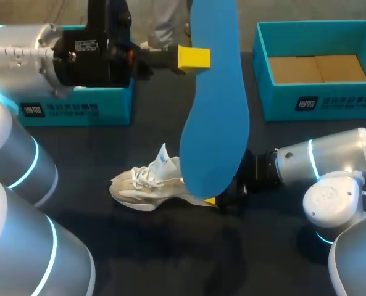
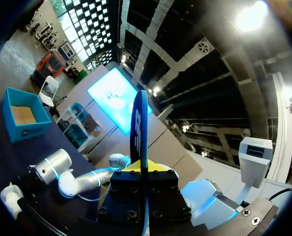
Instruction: Take the shoe out of the shoebox, open the shoe tongue, remove and reinsert the insole, then place the shoe into the shoebox
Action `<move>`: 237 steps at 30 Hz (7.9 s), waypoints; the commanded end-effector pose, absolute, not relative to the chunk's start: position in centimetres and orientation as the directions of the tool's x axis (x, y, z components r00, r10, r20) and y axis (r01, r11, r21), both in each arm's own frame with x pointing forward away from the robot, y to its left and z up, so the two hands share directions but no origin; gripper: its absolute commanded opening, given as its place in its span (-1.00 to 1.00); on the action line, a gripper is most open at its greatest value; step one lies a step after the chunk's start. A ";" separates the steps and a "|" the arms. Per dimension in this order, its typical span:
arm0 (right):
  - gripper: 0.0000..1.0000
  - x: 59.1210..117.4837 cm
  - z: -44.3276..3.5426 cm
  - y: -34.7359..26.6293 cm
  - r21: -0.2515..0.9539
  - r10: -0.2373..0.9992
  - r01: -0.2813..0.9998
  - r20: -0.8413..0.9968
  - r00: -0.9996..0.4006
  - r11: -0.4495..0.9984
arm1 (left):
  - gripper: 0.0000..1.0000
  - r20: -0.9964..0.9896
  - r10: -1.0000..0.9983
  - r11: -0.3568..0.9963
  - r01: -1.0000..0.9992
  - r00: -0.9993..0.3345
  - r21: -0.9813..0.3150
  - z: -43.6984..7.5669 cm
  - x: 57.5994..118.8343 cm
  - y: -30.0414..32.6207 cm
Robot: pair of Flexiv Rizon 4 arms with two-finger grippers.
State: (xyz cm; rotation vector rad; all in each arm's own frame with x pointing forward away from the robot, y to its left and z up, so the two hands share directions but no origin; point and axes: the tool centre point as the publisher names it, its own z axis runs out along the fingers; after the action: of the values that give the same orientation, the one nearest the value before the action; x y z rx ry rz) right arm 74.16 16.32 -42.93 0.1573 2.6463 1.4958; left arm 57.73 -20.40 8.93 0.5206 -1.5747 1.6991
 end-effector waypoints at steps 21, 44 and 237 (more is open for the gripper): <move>-1.00 74.2 -43.2 16.5 0.857 0.139 0.042 -0.035 -0.990 0.513 | -1.00 0.727 0.254 0.005 -0.751 -0.638 -0.660 8.7 56.9 -19.9; 1.00 74.2 -43.2 16.5 0.857 0.139 0.042 -0.035 -0.990 0.513 | -1.00 0.727 0.254 0.005 -0.751 -0.638 -0.660 8.7 56.9 -19.9; 1.00 79.2 -36.4 15.9 0.107 0.107 0.114 0.062 -0.992 0.988 | -1.00 0.727 0.254 0.005 -0.751 -0.638 -0.660 8.7 56.9 -19.9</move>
State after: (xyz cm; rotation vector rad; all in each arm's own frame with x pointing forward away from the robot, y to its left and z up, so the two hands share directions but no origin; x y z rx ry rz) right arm 79.33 16.06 -36.66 0.1731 3.1926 0.1815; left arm 57.46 -19.69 8.74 0.5191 -1.5505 1.7202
